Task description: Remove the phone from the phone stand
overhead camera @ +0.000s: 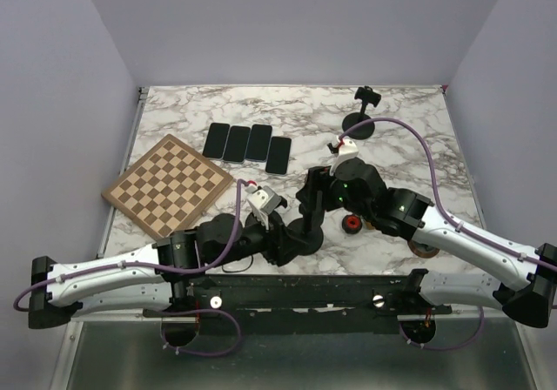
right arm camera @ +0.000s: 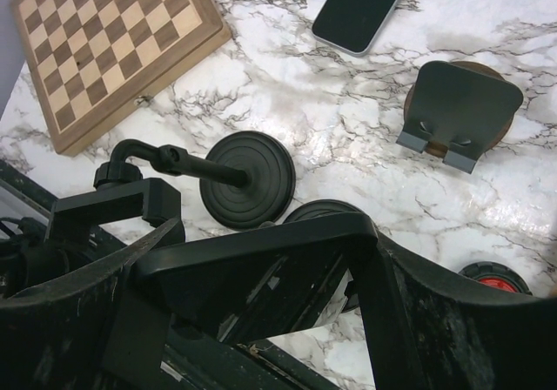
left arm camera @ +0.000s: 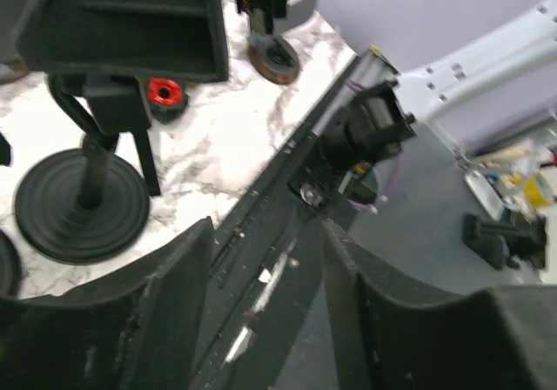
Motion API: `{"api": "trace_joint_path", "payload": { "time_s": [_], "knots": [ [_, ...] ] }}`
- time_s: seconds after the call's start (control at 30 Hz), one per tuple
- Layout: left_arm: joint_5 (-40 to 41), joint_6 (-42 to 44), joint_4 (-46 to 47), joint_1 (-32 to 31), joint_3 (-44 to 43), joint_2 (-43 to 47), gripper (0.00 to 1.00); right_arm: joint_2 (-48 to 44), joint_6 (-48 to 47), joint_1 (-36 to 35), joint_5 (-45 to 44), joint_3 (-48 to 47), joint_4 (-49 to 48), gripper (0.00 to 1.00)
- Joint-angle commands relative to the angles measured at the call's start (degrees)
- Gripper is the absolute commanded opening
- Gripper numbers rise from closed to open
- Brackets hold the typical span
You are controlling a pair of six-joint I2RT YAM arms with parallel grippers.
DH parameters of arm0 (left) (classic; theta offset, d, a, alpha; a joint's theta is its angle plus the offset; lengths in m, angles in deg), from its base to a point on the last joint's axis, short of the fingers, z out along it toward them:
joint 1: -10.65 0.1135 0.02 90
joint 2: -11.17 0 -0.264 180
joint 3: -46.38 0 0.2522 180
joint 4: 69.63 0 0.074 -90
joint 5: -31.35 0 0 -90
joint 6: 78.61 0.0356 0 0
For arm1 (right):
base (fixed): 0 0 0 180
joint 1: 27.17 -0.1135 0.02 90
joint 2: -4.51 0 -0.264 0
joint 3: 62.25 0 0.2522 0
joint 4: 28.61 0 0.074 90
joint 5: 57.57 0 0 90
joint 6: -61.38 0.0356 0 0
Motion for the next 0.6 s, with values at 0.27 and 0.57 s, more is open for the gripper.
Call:
{"api": "trace_joint_path", "payload": {
  "time_s": [0.27, 0.57],
  "knots": [
    [26.6, 4.6, -3.1, -2.9, -7.6, -10.3, 0.41, -1.1, 4.1, -0.3, 6.5, 2.5, -0.9, 0.01],
    [27.1, 2.9, -2.8, -2.8, -10.2, -14.4, 0.54, -2.2, 4.3, -0.2, 7.0, 3.0, -1.1, 0.01]
  ]
}}
